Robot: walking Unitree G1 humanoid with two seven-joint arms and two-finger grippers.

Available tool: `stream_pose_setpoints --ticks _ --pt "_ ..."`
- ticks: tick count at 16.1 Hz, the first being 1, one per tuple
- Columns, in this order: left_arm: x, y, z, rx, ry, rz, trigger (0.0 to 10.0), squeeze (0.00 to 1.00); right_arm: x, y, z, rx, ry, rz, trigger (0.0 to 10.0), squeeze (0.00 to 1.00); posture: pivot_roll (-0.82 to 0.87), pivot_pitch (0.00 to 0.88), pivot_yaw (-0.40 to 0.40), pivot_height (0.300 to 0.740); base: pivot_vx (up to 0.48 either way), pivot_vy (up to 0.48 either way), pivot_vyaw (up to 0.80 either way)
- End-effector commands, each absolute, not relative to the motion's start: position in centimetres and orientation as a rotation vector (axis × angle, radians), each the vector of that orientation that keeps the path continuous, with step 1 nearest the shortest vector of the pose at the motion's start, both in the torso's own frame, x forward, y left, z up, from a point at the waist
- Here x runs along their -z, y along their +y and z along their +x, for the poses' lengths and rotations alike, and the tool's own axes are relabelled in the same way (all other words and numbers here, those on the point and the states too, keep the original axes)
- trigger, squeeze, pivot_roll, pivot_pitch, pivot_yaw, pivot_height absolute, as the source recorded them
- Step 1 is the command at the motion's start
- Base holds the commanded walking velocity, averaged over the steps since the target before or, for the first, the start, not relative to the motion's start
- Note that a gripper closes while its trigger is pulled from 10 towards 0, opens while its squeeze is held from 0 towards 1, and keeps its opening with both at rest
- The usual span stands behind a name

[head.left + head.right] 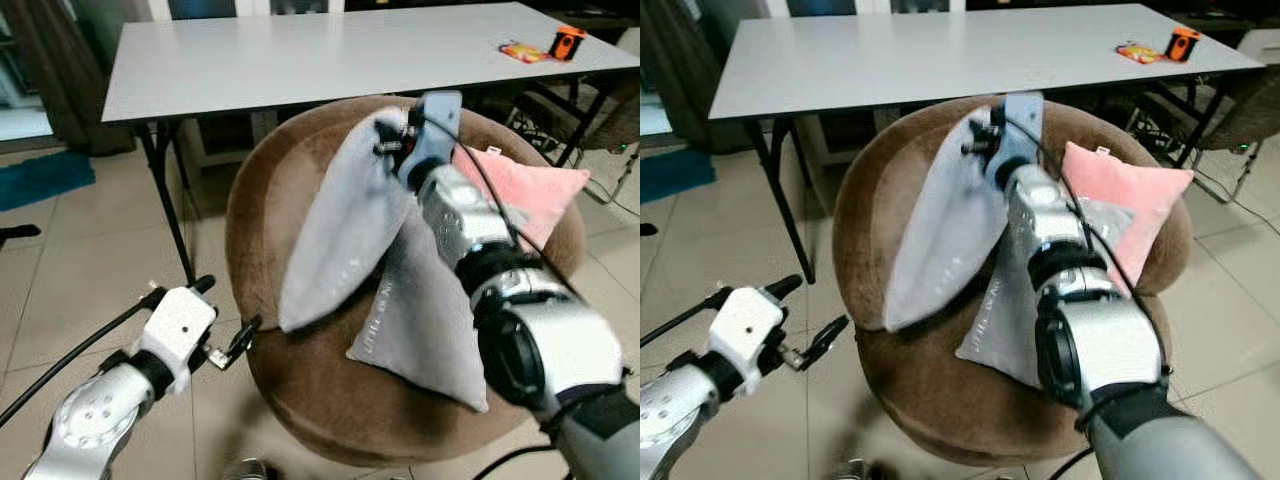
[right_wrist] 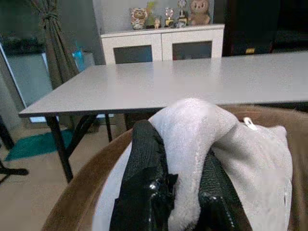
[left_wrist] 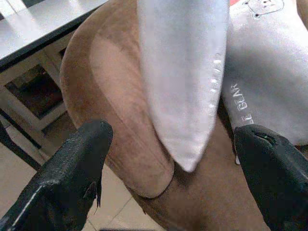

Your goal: Move the pillow to the sofa from floor

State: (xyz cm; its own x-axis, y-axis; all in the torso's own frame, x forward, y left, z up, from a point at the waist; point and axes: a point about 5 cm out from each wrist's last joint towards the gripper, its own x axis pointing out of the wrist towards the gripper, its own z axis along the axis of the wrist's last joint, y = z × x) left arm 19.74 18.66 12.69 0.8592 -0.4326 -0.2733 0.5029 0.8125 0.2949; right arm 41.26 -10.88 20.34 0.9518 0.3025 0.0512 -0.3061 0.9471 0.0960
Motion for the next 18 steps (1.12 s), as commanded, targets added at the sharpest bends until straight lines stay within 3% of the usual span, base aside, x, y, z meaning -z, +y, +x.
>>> stream_pose_setpoints --ticks 1,6,10,11,15,18 --pt "-13.2 18.6 19.3 0.513 0.197 0.369 10.0 0.00 -21.2 -11.0 41.4 -0.299 -0.071 0.062 10.0 0.00 0.12 0.000 -0.044 0.740 0.000 0.000 0.00" --pt "-13.4 17.7 17.2 0.560 0.249 0.362 10.0 0.00 -11.8 -9.2 38.6 -0.287 0.268 -0.162 10.0 0.00 0.17 0.089 -0.035 0.740 0.000 0.000 0.00" --pt "-13.9 18.0 16.7 0.545 0.262 0.378 10.0 0.00 -7.5 -10.1 36.5 -0.154 0.423 -0.171 10.0 0.00 0.20 0.101 -0.033 0.740 0.000 0.000 0.00" --pt "-13.9 18.0 16.7 0.545 0.264 0.378 10.0 0.00 -7.6 -10.3 36.5 -0.146 0.418 -0.160 10.0 0.98 0.20 0.097 -0.031 0.740 0.000 0.000 0.00" --pt "-13.8 17.7 17.7 0.562 0.257 0.385 10.0 0.00 -11.4 -11.9 38.7 -0.128 0.281 -0.089 10.0 1.00 0.17 0.042 -0.015 0.740 0.000 0.000 0.00" --pt "-13.7 17.3 19.3 0.561 0.219 0.379 10.0 0.00 -15.2 -14.7 40.3 -0.075 0.175 -0.052 10.0 1.00 0.12 0.000 -0.007 0.740 0.000 0.000 0.00"
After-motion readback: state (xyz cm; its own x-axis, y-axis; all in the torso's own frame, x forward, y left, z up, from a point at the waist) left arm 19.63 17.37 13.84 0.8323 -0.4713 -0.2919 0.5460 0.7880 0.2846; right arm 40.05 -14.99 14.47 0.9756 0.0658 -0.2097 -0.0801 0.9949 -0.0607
